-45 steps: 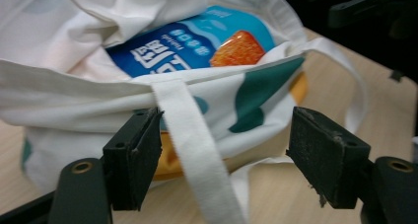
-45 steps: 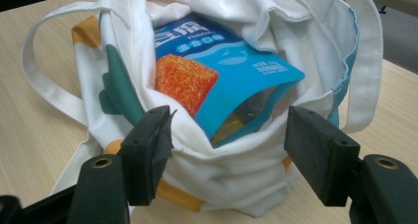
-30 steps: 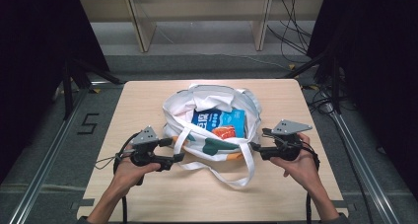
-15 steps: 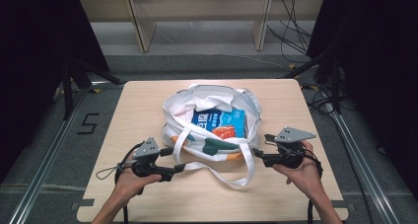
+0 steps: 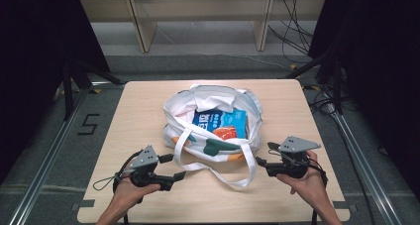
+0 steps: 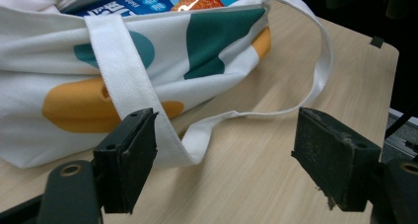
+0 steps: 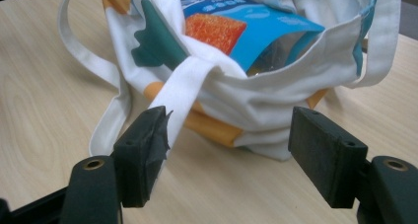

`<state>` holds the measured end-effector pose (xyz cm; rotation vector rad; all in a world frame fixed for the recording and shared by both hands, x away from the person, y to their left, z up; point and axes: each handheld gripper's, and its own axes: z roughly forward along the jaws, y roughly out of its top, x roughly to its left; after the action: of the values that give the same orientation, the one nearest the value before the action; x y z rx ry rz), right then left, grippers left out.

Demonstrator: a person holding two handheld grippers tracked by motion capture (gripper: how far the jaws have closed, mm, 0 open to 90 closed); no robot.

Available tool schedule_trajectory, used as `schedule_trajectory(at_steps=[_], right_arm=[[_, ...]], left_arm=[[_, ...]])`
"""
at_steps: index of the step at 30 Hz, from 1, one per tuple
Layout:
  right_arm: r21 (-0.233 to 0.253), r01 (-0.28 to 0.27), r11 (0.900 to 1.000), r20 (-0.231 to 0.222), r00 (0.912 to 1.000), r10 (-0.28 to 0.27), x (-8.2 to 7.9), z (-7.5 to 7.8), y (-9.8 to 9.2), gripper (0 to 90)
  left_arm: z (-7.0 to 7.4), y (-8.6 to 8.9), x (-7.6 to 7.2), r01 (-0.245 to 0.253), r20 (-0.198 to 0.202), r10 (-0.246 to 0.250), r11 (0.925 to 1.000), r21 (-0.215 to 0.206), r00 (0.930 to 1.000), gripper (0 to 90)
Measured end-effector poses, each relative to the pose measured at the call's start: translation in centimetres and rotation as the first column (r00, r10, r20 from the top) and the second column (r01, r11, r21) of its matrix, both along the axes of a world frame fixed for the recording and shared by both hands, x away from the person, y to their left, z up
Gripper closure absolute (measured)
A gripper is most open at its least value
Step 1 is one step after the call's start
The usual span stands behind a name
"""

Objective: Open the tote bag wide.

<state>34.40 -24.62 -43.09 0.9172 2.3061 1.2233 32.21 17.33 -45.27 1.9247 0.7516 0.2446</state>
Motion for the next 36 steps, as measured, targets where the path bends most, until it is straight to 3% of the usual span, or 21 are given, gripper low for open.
schedule_trajectory(at_steps=[5, 8, 12, 13, 14, 15, 18, 21, 22, 23, 26, 28, 29, 32, 34, 35, 36], right_arm=[[-0.004, 0.013, 1.000, -0.011, 0.9999, -0.013, -0.8, -0.9, -0.4, 32.1], [-0.014, 0.010, 1.000, -0.019, 0.9998, -0.010, -1.2, -1.5, -0.8, 31.3], [-0.015, 0.006, 1.000, -0.035, 0.9994, -0.007, -1.8, -2.3, -0.9, 30.7], [-0.017, 0.008, 1.000, -0.035, 0.9994, -0.008, -2.0, -2.4, -0.9, 30.2], [-0.014, 0.017, 1.000, -0.052, 0.9985, -0.018, -2.3, -2.6, -0.9, 29.5], [-0.023, 0.010, 1.000, -0.035, 0.9993, -0.011, -2.3, -2.7, -1.0, 29.5], [-0.030, 0.014, 0.999, -0.043, 0.9990, -0.016, -2.9, -3.1, -1.1, 29.1], [-0.034, 0.009, 0.999, -0.050, 0.9987, -0.011, -3.4, -3.4, -1.1, 28.3], [-0.023, 0.022, 0.999, -0.066, 0.9975, -0.024, -3.7, -3.4, -1.1, 28.3], [-0.033, 0.004, 0.999, -0.050, 0.9987, -0.005, -3.7, -3.6, -1.2, 28.3], [-0.035, 0.008, 0.999, -0.065, 0.9979, -0.011, -4.3, -4.0, -1.2, 28.3], [-0.044, 0.002, 0.999, -0.066, 0.9978, -0.005, -4.4, -4.3, -1.2, 28.3], [-0.035, -0.010, 0.999, -0.078, 0.9970, 0.007, -4.5, -4.4, -1.2, 28.3], [-0.050, -0.001, 0.999, -0.070, 0.9975, -0.003, -4.7, -4.8, -1.2, 28.3], [-0.055, -0.008, 0.998, -0.068, 0.9977, 0.004, -4.7, -4.8, -1.2, 28.3], [-0.053, -0.008, 0.999, -0.074, 0.9972, 0.004, -4.7, -4.9, -1.1, 28.3], [-0.047, -0.005, 0.999, -0.084, 0.9965, 0.001, -4.8, -4.9, -1.0, 28.3]], left_arm=[[-0.8, 0.0, -0.5, 0.002, -0.007, -0.002, 0.9999, 0.014, 1.0000, 23.1], [-1.3, 0.0, -0.8, -0.002, -0.017, 0.002, 1.0000, 0.000, 0.9999, 22.6], [-1.8, 0.1, -1.0, 0.013, -0.003, -0.013, 0.9997, 0.023, 0.9999, 21.3], [-2.0, 0.0, -1.2, 0.000, -0.022, 0.001, 0.9999, 0.011, 0.9998, 21.3], [-2.2, -0.1, -1.3, 0.005, -0.026, -0.005, 0.9999, 0.010, 0.9997, 21.2], [-2.4, -0.1, -1.4, 0.005, -0.032, -0.005, 1.0000, 0.004, 0.9995, 21.2], [-2.7, -0.1, -1.6, 0.011, -0.037, -0.011, 0.9998, 0.014, 0.9993, 20.7], [-3.0, -0.3, -1.9, 0.017, -0.027, -0.017, 0.9997, 0.017, 0.9995, 20.3], [-3.0, -0.2, -2.0, 0.018, -0.018, -0.017, 0.9992, 0.037, 0.9997, 20.1], [-3.1, -0.2, -2.1, 0.015, -0.021, -0.014, 0.9991, 0.040, 0.9997, 19.8], [-3.4, -0.2, -2.3, 0.021, -0.031, -0.020, 0.9994, 0.027, 0.9993, 19.4], [-3.5, -0.2, -2.4, 0.024, -0.028, -0.022, 0.9981, 0.057, 0.9994, 19.3], [-3.5, -0.3, -2.6, 0.029, -0.029, -0.028, 0.9987, 0.042, 0.9992, 19.3], [-3.7, -0.4, -2.6, 0.032, -0.018, -0.031, 0.9971, 0.069, 0.9994, 19.0], [-3.8, -0.5, -2.6, 0.030, -0.029, -0.029, 0.9988, 0.039, 0.9992, 18.9], [-3.7, -0.3, -2.5, 0.036, -0.026, -0.034, 0.9975, 0.061, 0.9991, 18.9], [-3.8, -0.4, -2.5, 0.031, -0.011, -0.031, 0.9982, 0.051, 0.9995, 18.9]])
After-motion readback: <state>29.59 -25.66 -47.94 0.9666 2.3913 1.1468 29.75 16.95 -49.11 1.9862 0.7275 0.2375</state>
